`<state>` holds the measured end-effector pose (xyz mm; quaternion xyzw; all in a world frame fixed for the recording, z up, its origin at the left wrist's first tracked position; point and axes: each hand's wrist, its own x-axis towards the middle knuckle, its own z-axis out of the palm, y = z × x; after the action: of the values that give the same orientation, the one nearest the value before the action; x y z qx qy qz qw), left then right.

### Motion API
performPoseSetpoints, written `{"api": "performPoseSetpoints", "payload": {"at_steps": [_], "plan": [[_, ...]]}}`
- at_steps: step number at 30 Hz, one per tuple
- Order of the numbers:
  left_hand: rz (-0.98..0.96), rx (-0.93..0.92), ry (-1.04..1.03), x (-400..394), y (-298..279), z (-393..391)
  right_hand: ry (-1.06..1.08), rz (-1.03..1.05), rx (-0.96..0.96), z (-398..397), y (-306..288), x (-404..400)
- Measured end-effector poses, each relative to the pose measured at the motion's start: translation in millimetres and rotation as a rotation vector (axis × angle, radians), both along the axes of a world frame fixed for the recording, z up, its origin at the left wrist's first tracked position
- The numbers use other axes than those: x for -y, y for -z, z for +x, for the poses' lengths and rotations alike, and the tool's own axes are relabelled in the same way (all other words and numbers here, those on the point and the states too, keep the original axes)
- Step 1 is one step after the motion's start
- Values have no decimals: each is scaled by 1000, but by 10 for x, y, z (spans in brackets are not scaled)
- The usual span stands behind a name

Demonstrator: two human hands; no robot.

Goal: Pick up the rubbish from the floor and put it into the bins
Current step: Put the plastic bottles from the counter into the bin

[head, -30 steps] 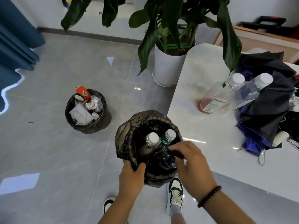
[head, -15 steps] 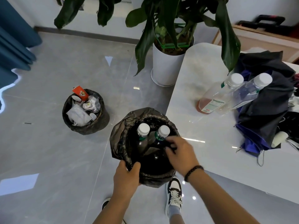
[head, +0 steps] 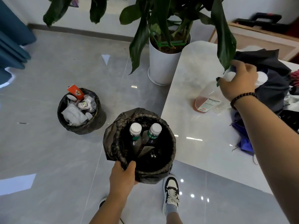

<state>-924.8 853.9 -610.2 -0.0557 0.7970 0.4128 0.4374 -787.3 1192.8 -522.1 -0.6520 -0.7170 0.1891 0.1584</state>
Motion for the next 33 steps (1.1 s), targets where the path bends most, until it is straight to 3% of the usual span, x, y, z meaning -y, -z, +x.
{"api": "performPoseSetpoints", "payload": {"at_steps": [3, 9, 20, 24, 33], "plan": [[1, -7, 10, 3, 18, -2, -45, -143, 70, -6, 68, -38], [-21, -24, 38, 26, 55, -21, -144, -103, 70, 7, -23, 414], [-18, -9, 33, 53, 125, -67, -357, 116, -284, -25, -714, 1615], [-51, -44, 49, 104, 123, -77, -408, -40, -466, -167, -774, 1947], [-84, -60, 68, 289, 81, -93, -460, -404, -436, -515, -119, 2375]]}}
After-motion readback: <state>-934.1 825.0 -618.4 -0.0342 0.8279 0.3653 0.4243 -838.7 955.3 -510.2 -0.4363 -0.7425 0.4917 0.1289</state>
